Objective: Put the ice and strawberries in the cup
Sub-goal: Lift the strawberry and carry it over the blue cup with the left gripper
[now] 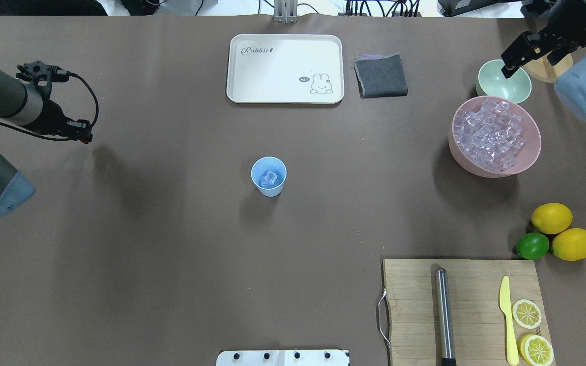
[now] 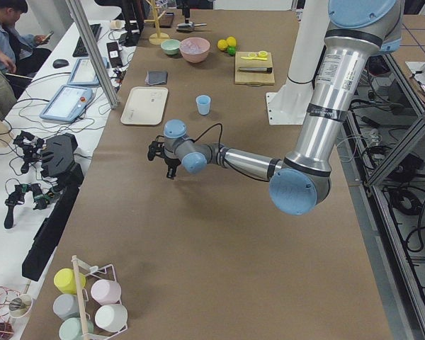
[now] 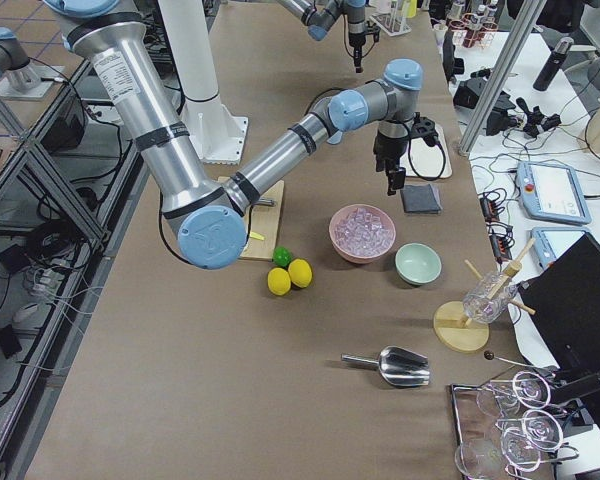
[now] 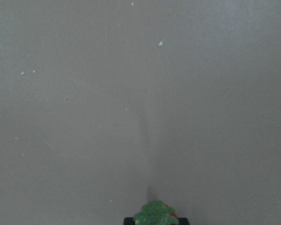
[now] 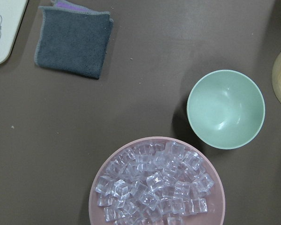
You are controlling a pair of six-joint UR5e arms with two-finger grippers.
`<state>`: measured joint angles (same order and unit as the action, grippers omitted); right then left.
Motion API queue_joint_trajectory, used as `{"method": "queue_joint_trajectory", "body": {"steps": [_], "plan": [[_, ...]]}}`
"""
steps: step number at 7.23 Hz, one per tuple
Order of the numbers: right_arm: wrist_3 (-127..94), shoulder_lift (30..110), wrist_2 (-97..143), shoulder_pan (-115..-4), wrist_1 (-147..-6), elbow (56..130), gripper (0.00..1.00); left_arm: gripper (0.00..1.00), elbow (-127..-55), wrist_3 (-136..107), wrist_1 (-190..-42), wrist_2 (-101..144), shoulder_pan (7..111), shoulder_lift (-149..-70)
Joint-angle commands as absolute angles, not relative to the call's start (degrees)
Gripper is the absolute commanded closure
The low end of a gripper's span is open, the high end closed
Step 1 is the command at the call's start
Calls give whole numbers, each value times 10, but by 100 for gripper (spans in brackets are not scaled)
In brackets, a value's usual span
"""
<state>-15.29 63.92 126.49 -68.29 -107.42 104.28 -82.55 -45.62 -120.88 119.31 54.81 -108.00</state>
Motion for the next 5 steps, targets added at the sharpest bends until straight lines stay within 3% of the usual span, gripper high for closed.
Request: {"method": "queue_joint_trajectory", "body": {"steps": [1,3,5], "plan": [[-153,642,1266,-688,-1076,1039,1,100,-863,-483,-1074,1197,546,-1177],[-137,650,1264,-720,-1076,1008,1,100,-938,-490,-955,1198,535,-1220],[-79,647,1267,-771,-1076,953,1,100,-946,-533,-950,1197,525,-1244]]}}
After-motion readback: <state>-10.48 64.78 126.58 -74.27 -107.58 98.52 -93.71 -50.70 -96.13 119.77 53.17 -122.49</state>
